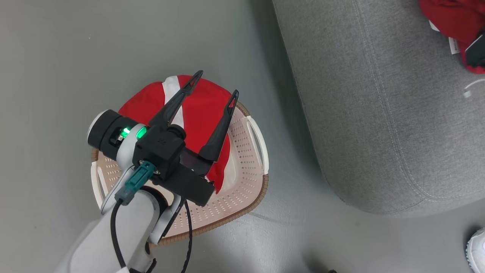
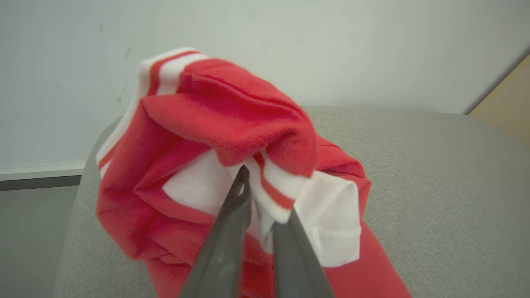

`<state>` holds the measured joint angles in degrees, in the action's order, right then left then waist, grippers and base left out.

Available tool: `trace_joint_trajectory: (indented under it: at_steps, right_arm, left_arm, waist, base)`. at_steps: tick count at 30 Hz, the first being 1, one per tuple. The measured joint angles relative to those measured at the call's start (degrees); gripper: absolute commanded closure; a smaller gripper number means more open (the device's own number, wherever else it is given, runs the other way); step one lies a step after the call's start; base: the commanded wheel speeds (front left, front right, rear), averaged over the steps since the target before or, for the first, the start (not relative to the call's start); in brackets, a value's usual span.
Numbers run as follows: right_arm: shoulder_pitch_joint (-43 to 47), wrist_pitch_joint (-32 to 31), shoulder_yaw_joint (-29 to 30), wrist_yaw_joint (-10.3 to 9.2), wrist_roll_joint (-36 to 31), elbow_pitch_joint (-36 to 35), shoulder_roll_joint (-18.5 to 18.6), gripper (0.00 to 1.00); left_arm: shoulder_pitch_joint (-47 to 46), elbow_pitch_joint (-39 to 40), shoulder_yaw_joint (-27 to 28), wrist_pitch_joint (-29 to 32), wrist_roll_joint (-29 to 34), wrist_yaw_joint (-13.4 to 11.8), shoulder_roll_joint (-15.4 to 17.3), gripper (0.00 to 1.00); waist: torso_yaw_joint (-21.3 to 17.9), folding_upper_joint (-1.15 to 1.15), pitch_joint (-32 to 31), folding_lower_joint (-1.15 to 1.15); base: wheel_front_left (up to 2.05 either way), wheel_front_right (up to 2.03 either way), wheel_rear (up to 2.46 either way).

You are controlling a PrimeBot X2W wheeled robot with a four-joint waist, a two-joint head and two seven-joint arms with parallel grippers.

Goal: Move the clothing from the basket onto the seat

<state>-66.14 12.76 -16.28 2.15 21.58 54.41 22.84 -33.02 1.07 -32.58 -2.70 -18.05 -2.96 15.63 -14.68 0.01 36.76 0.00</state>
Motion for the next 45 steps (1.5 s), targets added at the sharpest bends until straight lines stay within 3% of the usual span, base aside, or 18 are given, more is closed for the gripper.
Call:
trace_joint_trajectory:
  at_steps: [17,26,35,45]
  right_arm:
    - [10.2,1.78,-0.47,1.4,-0.04,-0.86,-2.27,0.0]
    - [16.89,1.78,-0.16,1.38,-0.44,-7.48,-3.05,0.0]
    - [25.15,1.78,-0.4,0.78,-0.64,-15.44,-6.64,0.0]
    - [35.81,1.78,-0.46,-1.18,-0.71,-21.02,-9.55,0.0]
  left_arm:
    - [3.26,-5.98,0.04,-3.65,-2.19,-0.05,-1.81,0.0]
    - [5.79,-9.93,1.42,-7.03,-4.16,-0.46,-3.65,0.0]
    - [10.13,-14.19,4.7,-9.39,-6.76,-1.18,-3.79,0.0]
    - [16.37,-17.97,7.38,-10.59,-7.54,-2.16,-2.75,0.0]
  waist:
    - [-0.49,-0.02,-6.48,0.0]
    - [0.01,-0.02,-12.32,-0.01]
    - [2.55,-0.02,-19.34,-0.01]
    - [6.49,-0.02,-26.47,-0.01]
  base:
    - [0.0,0.0,0.0]
    - [0.0,0.0,0.0]
    - [0.0,0.0,0.0]
    - [0.0,0.0,0.0]
